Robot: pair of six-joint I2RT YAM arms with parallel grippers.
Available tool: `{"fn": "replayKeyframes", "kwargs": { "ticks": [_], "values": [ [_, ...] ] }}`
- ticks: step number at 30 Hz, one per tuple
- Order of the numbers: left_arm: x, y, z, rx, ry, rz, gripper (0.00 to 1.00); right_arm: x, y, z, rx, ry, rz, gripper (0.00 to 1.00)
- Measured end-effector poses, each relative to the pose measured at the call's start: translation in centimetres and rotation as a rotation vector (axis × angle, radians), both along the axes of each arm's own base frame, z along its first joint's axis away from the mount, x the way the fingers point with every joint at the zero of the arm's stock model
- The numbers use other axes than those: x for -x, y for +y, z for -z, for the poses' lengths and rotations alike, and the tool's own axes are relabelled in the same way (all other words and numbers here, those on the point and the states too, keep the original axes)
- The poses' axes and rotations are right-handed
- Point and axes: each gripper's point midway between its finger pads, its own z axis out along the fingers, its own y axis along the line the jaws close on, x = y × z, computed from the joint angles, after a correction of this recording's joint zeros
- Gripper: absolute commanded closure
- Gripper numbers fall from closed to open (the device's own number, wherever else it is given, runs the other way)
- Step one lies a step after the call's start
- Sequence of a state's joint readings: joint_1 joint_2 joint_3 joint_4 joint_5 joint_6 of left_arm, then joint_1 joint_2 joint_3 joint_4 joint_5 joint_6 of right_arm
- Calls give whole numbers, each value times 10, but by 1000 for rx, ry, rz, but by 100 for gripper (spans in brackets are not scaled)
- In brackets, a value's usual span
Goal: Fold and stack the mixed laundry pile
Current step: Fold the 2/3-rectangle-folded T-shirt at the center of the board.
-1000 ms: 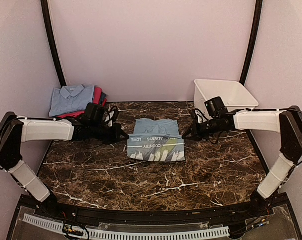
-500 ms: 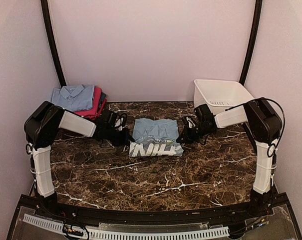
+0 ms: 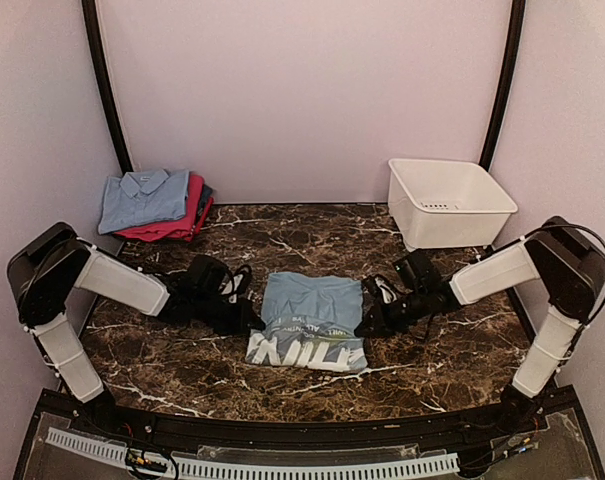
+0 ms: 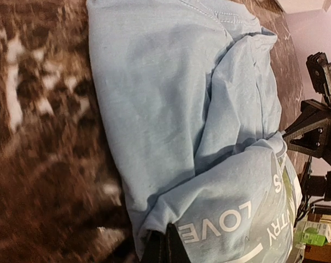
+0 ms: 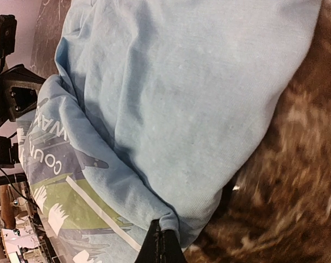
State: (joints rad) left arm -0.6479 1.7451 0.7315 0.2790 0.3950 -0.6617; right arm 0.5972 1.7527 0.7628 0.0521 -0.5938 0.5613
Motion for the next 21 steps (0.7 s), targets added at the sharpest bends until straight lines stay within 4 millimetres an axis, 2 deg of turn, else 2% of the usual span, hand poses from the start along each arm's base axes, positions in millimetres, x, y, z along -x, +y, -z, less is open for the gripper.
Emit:
{"fn": "replayKeyframes", "kwargs": {
  "ticks": [2, 5, 11, 18, 21],
  "values": [
    [23, 2, -3, -12, 20, 21, 100, 21, -5, -3, 8, 22, -5, 100],
    [36, 6, -18, -12, 15, 29, 100, 28, -13, -14, 20, 19, 17, 100],
    [26, 7, -56, 0, -64, 8, 100, 16, -11, -48, 8, -46, 33, 100],
    [18, 8, -59, -34, -79, 1, 100, 2, -15, -60, 33, -71, 42, 100],
    [8, 7, -69, -34, -102, -5, 100, -9, -18, -68, 32, -91, 54, 100]
  ]
}}
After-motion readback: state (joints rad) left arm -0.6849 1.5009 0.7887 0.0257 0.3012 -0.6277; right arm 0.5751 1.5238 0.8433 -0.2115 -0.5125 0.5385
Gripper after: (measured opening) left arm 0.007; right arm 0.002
